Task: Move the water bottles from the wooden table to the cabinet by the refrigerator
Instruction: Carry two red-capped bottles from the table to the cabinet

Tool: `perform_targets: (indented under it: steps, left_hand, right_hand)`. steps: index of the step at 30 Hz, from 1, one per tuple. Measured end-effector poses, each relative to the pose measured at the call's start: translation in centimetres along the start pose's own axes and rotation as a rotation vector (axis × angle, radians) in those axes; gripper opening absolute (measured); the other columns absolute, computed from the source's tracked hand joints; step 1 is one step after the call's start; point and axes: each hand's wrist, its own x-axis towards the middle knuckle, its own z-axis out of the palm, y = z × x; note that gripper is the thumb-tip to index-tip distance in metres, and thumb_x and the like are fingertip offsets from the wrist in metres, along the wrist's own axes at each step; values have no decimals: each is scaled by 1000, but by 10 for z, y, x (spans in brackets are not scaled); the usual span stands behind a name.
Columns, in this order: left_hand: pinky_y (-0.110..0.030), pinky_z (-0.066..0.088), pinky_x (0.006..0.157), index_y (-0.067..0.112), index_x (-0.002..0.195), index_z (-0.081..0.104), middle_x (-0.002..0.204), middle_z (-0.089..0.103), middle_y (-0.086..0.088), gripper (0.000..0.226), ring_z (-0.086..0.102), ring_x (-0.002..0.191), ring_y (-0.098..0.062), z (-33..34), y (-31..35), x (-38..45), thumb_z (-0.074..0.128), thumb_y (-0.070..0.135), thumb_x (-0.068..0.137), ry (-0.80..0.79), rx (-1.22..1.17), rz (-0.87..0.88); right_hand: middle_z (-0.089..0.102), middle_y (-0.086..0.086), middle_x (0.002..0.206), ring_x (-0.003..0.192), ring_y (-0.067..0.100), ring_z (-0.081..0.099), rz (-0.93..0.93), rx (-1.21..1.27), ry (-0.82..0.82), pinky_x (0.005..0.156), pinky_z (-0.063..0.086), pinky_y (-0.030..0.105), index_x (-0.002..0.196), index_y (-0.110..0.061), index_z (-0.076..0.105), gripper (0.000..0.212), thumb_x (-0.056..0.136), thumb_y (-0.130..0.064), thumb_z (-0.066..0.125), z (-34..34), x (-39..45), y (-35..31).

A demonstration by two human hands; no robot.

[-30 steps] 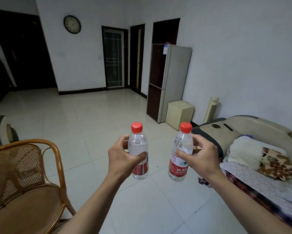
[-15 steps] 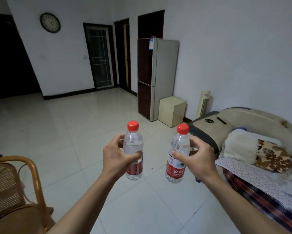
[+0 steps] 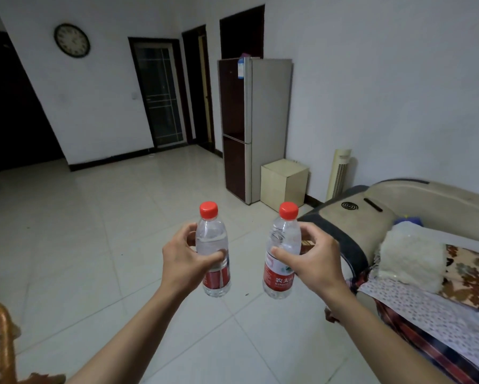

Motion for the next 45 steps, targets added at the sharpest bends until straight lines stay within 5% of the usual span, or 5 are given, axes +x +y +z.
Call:
perform_targets:
  steps: [10,17,28,37,45]
  left_hand:
    - [-18,56,70,24,106,67,93,71,11,51,68,84,-5,87,-21,115,89,19,60,-69,-78,-9]
    - [-20,54,72,26,104,63,95,69,10,51,65,86,-3,146,-40,249,90,21,61,-107,-147,22]
    - [-20,52,73,30,105,58,95,66,14,53,63,87,-1,237,-75,408,90,19,64,-198,-155,12]
    - [-24,54,74,42,94,56,95,67,17,52,65,88,-1,343,-93,531,92,22,62,-196,-68,-20]
    - [-31,54,81,19,115,59,104,65,7,59,61,93,-4,403,-82,638,90,18,65,-163,-65,-10]
  right_hand:
    - [73,-11,99,89,8,69,28,-51,28,75,62,35,107,-26,68,51,61,-38,88,6,115,49]
    - [68,-19,92,84,-17,59,21,-144,97,62,44,0,99,-25,67,41,65,-25,90,25,229,72]
    - [68,-17,97,86,-9,62,84,-171,166,65,44,0,105,-22,68,45,66,-30,88,48,391,150]
    - [72,-8,104,94,9,68,143,-88,154,76,61,32,107,-21,67,49,65,-34,88,46,540,250]
    - [68,-9,105,89,-2,63,109,-84,131,71,55,19,108,-24,64,47,68,-31,87,40,668,291]
